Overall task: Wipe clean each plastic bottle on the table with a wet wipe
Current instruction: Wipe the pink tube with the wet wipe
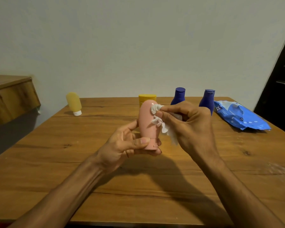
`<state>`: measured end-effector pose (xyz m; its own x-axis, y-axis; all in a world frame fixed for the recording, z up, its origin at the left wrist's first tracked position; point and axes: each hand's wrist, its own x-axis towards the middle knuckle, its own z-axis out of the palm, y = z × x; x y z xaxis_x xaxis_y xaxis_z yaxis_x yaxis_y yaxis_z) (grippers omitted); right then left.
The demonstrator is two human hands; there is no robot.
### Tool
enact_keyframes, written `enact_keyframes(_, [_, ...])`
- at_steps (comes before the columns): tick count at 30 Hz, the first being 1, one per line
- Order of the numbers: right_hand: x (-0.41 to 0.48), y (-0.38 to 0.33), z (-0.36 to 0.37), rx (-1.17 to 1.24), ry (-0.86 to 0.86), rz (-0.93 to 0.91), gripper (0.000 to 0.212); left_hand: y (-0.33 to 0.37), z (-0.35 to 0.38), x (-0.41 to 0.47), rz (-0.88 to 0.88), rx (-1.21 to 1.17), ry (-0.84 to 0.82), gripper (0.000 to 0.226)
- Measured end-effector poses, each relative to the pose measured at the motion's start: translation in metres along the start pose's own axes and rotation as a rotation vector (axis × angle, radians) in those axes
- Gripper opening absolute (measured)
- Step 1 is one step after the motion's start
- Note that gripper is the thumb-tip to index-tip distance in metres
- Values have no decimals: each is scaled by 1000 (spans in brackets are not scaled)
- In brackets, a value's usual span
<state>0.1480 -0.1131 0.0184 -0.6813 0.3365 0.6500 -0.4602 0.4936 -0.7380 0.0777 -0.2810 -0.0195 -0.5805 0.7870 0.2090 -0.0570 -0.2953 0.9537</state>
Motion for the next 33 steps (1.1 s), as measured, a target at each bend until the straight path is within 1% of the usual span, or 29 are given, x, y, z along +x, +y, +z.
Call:
enact_keyframes(3, [3, 0, -5, -19, 55, -34, 19, -3, 1, -2, -37, 106, -49, 82])
enact_keyframes(6, [6, -1, -9, -31, 71, -45, 16, -6, 3, -1, -56, 226, -91, 84])
enact_keyframes(10, [8, -2, -11, -120, 19, -60, 17, -6, 7, 1, -28, 319, -70, 85])
enact_keyframes(12, [7, -2, -12, -189, -18, -88, 18, -6, 10, 1, -13, 361, -40, 80])
enact_keyframes(17, [5, -4, -13, -295, -57, -150, 19, -10, 15, -1, 5, 381, 12, 71])
enact_keyframes(21, [-6, -7, -1, -349, -204, -208, 18, -9, 13, 0, 8, 299, 58, 48])
enact_keyframes(22, [-8, -8, 1, -377, -202, -231, 18, -8, 12, 1, 16, 301, 67, 47])
enact_keyframes(26, [-5, -6, 0, -362, -13, -282, 20, -5, 10, 3, 29, 353, 59, 68])
enact_keyframes(27, [-5, -5, 0, -356, 10, -287, 20, -6, 9, 4, 33, 354, 61, 69])
enact_keyframes(28, [-6, -5, 1, -365, 11, -296, 20, -6, 9, 3, 39, 343, 67, 67])
enact_keyframes(31, [-11, -7, 6, -395, -72, -329, 21, -6, 5, 4, 56, 288, 69, 55])
enact_keyframes(33, [-9, -6, 5, -370, -56, -325, 20, -5, 4, 4, 54, 276, 52, 58])
